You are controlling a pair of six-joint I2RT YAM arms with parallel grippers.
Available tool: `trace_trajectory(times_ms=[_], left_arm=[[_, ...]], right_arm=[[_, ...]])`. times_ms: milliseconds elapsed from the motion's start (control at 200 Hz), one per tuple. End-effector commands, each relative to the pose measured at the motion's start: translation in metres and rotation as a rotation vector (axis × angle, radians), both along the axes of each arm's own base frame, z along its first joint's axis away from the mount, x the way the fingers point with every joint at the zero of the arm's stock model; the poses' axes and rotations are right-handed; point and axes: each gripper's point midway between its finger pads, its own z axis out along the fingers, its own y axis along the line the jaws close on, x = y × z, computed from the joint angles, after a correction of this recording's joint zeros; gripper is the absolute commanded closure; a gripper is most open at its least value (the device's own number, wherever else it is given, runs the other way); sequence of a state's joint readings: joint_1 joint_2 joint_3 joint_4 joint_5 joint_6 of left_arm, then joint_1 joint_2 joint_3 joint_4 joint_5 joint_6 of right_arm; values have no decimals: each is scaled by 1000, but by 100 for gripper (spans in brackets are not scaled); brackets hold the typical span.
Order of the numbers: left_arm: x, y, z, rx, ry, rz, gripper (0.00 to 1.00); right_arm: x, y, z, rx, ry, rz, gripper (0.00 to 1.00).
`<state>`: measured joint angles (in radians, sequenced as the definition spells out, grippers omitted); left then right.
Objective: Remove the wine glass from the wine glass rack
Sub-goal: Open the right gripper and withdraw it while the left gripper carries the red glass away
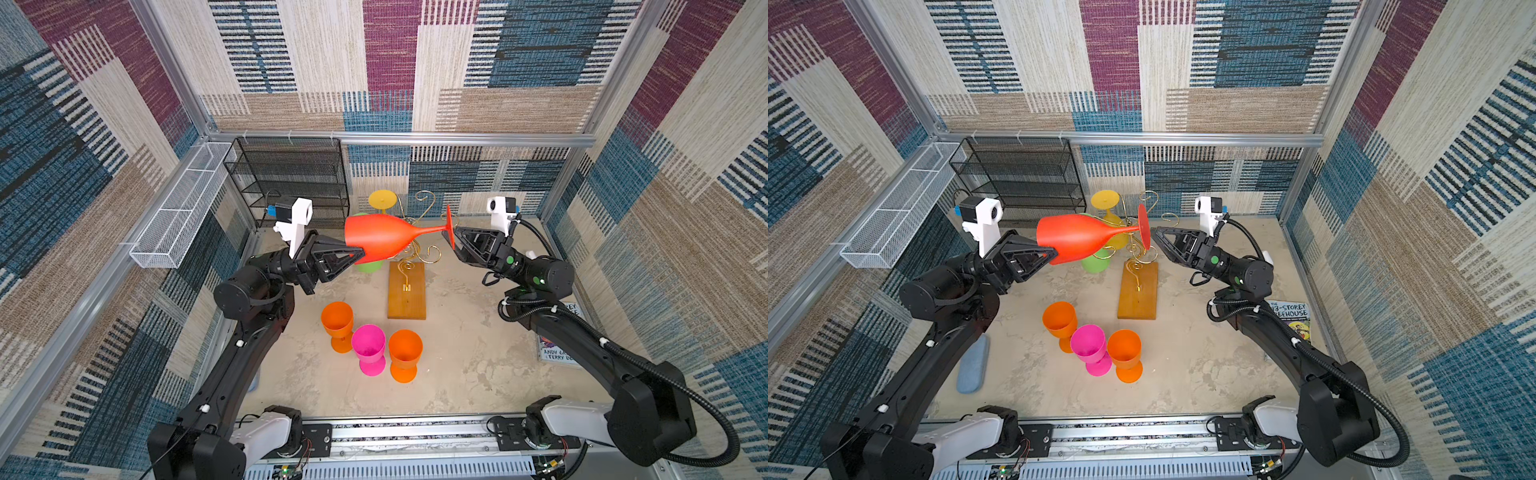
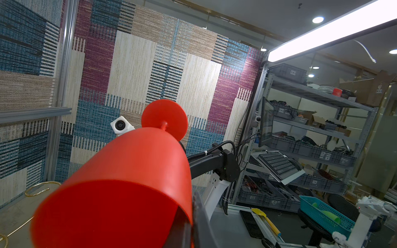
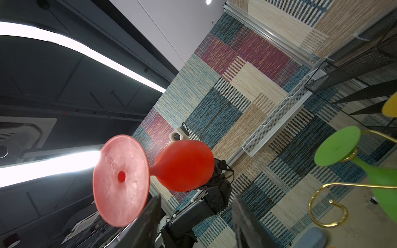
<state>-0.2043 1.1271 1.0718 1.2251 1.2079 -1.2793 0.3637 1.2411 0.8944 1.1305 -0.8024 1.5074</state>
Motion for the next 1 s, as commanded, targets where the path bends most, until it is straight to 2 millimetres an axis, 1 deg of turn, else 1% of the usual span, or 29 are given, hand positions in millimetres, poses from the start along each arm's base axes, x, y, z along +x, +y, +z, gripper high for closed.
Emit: trace_trajectory(times_ms=[0, 75, 150, 225, 285, 346, 386, 451, 496, 566, 621, 656, 726, 816, 991], left_arm=[[15, 0, -2, 27, -24, 123, 100], [27, 3, -5, 68, -2, 244, 100], [32, 11, -3, 105, -9, 371, 100], [38, 22, 5, 133, -8, 514, 100], [46, 36, 6, 166, 32, 644, 100], [54, 55, 8, 191, 68, 795, 100], [62, 72, 7, 208, 104, 919, 100], [73, 101, 1, 250, 175, 1106, 100], [79, 120, -7, 292, 225, 1222, 100], [86, 143, -21, 363, 290, 1356, 100], [92, 159, -35, 432, 352, 1443, 100], [95, 165, -43, 477, 381, 1478, 100], [103, 167, -61, 563, 427, 1485, 100], [116, 161, -87, 653, 495, 1448, 100], [141, 140, -145, 797, 631, 1314, 100]], right_arm=[[12, -7, -3, -61, -17, -150, 44], [20, -14, -1, -136, -21, -278, 43], [28, -25, -2, -229, -16, -417, 43], [33, -40, -2, -310, -22, -558, 43], [34, -52, -2, -358, -23, -647, 43], [33, -61, -2, -394, -29, -710, 43], [32, -67, -3, -411, -33, -743, 43], [31, -74, -4, -436, -31, -786, 42], [32, -79, -6, -452, -23, -815, 41], [34, -85, -12, -480, -1, -852, 40], [36, -89, -16, -499, 14, -874, 39], [37, -91, -18, -508, 22, -885, 38], [38, -93, -20, -521, 28, -897, 38], [39, -97, -22, -534, 32, -919, 38], [42, -104, -26, -557, 61, -960, 37]])
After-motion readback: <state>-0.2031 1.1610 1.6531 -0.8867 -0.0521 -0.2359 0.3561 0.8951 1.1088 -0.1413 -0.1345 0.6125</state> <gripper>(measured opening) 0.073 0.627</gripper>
